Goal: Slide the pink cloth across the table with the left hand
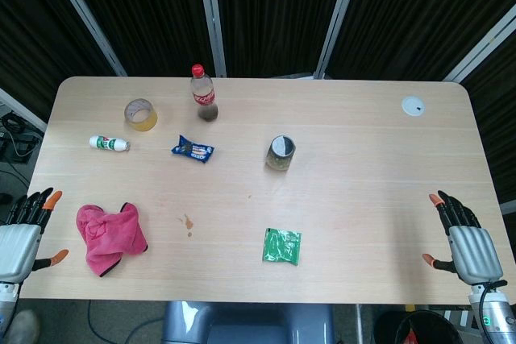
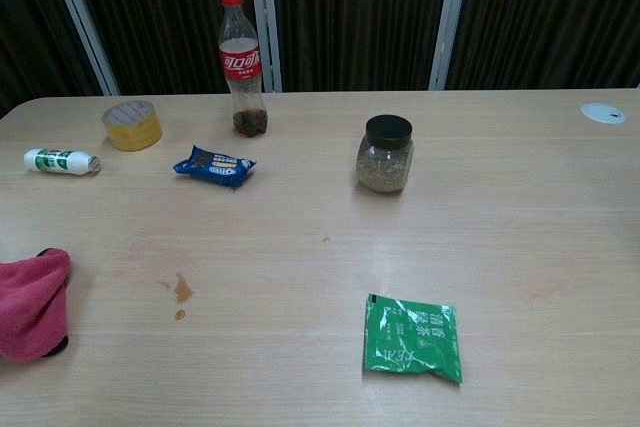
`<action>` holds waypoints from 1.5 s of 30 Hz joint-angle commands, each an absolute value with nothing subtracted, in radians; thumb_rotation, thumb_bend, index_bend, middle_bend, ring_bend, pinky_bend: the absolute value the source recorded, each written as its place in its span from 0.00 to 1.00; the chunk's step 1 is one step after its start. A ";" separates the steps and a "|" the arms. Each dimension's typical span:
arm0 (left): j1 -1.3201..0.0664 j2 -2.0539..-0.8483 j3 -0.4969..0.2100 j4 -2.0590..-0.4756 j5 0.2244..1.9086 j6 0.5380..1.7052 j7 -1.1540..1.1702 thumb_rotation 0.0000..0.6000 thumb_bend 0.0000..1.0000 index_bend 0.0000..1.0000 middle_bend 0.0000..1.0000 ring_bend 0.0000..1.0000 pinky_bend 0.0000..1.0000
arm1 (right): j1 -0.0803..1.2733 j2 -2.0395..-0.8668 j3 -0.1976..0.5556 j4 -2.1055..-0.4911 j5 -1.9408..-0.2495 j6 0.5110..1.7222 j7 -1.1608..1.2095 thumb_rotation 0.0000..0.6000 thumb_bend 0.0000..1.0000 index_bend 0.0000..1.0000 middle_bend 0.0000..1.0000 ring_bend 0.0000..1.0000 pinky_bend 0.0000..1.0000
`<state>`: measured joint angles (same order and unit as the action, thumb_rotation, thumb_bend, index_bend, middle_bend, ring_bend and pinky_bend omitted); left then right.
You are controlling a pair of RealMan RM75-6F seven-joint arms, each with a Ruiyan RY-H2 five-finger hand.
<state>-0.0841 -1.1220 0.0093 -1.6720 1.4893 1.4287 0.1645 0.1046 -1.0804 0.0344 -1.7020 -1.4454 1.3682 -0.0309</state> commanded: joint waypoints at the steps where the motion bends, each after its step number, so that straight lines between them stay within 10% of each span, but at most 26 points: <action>1: -0.085 -1.122 0.009 -1.673 1.489 1.427 0.166 1.00 0.00 0.00 0.00 0.00 0.00 | 0.104 -1.079 0.035 -1.702 -1.444 1.368 -0.029 1.00 0.00 0.00 0.00 0.00 0.12; 28: -0.130 -1.107 0.011 -1.770 1.286 1.254 0.359 1.00 0.00 0.00 0.00 0.00 0.00 | 0.103 -1.074 0.035 -1.709 -1.440 1.362 -0.017 1.00 0.00 0.00 0.00 0.00 0.12; 45: -0.246 -1.332 -0.032 -1.685 1.029 1.172 0.693 1.00 0.00 0.00 0.00 0.00 0.00 | 0.104 -1.073 0.034 -1.712 -1.443 1.361 -0.008 1.00 0.00 0.00 0.00 0.00 0.12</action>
